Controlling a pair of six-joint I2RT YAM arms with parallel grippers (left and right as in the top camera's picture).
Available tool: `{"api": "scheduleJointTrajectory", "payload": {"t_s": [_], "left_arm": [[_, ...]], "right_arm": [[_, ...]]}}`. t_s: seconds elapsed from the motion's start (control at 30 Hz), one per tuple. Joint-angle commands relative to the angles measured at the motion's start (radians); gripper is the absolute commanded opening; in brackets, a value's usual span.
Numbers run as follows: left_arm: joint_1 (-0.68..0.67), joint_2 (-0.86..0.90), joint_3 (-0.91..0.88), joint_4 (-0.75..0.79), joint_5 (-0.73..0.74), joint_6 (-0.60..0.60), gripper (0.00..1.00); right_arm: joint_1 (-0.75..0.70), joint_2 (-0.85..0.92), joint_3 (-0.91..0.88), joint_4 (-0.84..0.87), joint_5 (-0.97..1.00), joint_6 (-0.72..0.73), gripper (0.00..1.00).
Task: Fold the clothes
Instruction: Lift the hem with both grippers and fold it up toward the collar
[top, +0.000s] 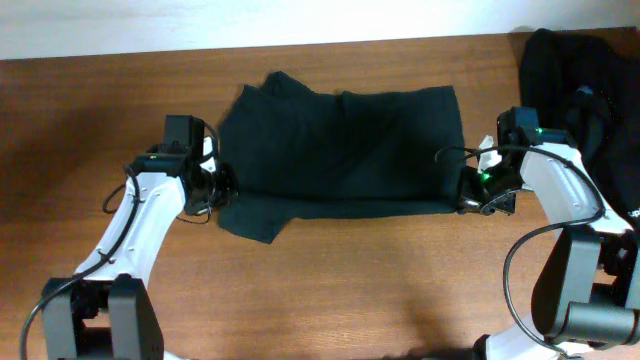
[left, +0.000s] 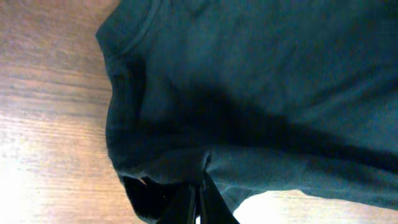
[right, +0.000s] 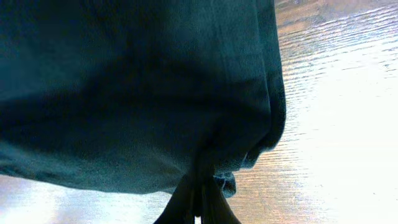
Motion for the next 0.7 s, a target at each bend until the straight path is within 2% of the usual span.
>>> {"api": "scheduleJointTrajectory", "payload": {"t_s": [0.0, 0.47, 0.53, 0.63, 0.67], "left_arm": [[0.005, -0.009, 0.026, 0.009, 0.021, 0.004, 0.07], [0.005, -0.009, 0.026, 0.031, 0.031, -0.018, 0.06], [0.005, -0.009, 0.026, 0.004, 0.030, -0.018, 0.18], [0.005, -0.009, 0.026, -0.056, 0.022, -0.017, 0.24], [0.005, -0.009, 0.026, -0.074, 0.009, -0.013, 0.33]], "right_arm": [[0.003, 0.006, 0.018, 0.016, -0.020, 0.015, 0.04], [0.003, 0.007, 0.018, 0.074, -0.024, 0.072, 0.04], [0.003, 0.007, 0.018, 0.074, -0.024, 0.072, 0.04], [0.003, 0.007, 0.018, 0.073, -0.027, 0.071, 0.04], [0.003, 0.007, 0.018, 0.073, -0.027, 0.071, 0.04]]}}
